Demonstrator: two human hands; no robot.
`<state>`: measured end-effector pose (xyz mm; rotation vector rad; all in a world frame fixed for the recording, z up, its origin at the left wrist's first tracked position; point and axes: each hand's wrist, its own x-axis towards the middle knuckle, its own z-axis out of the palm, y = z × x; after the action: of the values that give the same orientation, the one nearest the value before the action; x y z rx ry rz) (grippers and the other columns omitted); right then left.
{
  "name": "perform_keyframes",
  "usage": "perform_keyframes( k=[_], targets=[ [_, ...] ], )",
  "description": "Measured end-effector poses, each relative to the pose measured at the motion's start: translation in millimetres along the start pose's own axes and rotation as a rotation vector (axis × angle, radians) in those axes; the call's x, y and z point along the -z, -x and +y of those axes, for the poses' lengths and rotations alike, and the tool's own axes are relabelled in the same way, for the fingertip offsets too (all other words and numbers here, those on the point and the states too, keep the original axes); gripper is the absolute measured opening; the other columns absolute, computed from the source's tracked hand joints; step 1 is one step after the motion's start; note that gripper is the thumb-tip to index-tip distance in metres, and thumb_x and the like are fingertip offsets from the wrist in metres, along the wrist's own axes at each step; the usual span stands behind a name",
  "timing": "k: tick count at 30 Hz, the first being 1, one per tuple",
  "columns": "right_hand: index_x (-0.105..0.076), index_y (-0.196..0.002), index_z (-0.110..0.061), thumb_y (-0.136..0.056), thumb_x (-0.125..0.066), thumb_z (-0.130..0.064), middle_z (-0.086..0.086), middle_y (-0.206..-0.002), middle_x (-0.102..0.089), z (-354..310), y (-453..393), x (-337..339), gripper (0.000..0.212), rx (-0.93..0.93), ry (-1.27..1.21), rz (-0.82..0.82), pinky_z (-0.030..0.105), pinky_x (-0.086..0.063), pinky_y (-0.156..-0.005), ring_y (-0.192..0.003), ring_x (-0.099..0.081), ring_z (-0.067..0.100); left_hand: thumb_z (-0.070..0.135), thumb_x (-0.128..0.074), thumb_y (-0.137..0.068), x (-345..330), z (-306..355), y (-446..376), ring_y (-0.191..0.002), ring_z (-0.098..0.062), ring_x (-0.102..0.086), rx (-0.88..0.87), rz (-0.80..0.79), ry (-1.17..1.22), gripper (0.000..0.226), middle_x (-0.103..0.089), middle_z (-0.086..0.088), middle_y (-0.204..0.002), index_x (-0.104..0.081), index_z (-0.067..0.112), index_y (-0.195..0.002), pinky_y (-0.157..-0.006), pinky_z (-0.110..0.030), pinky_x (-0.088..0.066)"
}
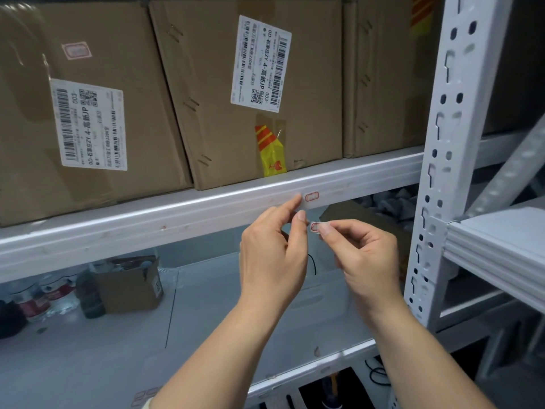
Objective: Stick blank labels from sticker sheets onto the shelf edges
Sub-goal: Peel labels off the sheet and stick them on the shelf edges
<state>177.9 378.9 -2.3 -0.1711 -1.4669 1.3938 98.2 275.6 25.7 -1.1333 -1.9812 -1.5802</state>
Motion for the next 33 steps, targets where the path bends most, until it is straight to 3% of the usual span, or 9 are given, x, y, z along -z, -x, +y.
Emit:
perform_keyframes(
  k=[6, 11, 15, 22, 27, 33],
  targets=[
    [-0.083, -0.083, -0.020, -0.089, -0.078, -0.013, 0.002, -0.070, -0.077, 3, -1, 3, 0.010, -0.010, 0.033, 0.004, 0.014, -0.045, -0.054, -0.054, -0.056, 0.004, 0.028, -0.061, -0.101, -5, 0, -2, -0.057, -0.014, -0.061, 0.049, 0.007, 0.022, 0.029, -0.074, 0.017, -0.096, -0.072, 0.031, -0.128, -0.059, -0.026, -0.050],
    [-0.083, -0.084, -0.019, -0.090, -0.077, -0.013, -0.001, -0.067, -0.075, 6, -1, 4, 0.011, -0.013, 0.034, -0.002, 0.013, -0.043, -0.052, -0.050, -0.053, 0.001, 0.029, -0.064, -0.099, -7, 0, -5, -0.057, -0.009, -0.059, 0.058, 0.025, 0.037, 0.022, -0.074, 0.018, -0.095, -0.075, 0.034, -0.118, -0.058, -0.019, -0.046],
    [-0.083, -0.083, -0.024, -0.090, -0.077, -0.011, 0.002, -0.075, -0.080, 8, -3, 2, 0.016, -0.003, 0.041, 0.004, 0.019, -0.050, -0.058, -0.059, -0.061, 0.009, 0.034, -0.068, -0.096, -9, -1, -8, -0.051, -0.006, -0.054, 0.042, 0.037, 0.014, 0.015, -0.075, 0.018, -0.086, -0.076, 0.035, -0.108, -0.056, -0.021, -0.043],
    [-0.083, -0.084, -0.022, -0.090, -0.076, -0.013, -0.004, -0.072, -0.078, 11, -5, 3, 0.012, 0.000, 0.033, -0.002, 0.012, -0.045, -0.054, -0.053, -0.058, 0.002, 0.037, -0.070, -0.092, -8, 2, -16, -0.056, -0.005, -0.058, -0.068, 0.100, -0.185, 0.009, -0.073, 0.022, -0.082, -0.076, 0.036, -0.098, -0.060, -0.033, -0.055],
    [-0.083, -0.083, -0.020, -0.089, -0.077, -0.014, 0.002, -0.071, -0.077, 13, -7, 5, 0.010, -0.014, 0.043, 0.020, 0.017, -0.045, -0.054, -0.054, -0.054, 0.006, 0.035, -0.073, -0.090, -6, 4, -22, -0.071, -0.006, -0.068, -0.177, 0.147, -0.335, 0.004, -0.074, 0.019, -0.081, -0.075, 0.033, -0.093, -0.058, -0.033, -0.055],
    [-0.082, -0.083, -0.018, -0.088, -0.078, -0.015, -0.002, -0.066, -0.074, 15, -8, 6, 0.007, -0.020, 0.059, 0.024, 0.018, -0.046, -0.055, -0.054, -0.054, 0.006, 0.035, -0.076, -0.089, -5, 8, -27, -0.069, -0.010, -0.070, -0.274, 0.179, -0.476, 0.006, -0.074, 0.015, -0.077, -0.074, 0.030, -0.086, -0.051, -0.025, -0.048]
  ],
)
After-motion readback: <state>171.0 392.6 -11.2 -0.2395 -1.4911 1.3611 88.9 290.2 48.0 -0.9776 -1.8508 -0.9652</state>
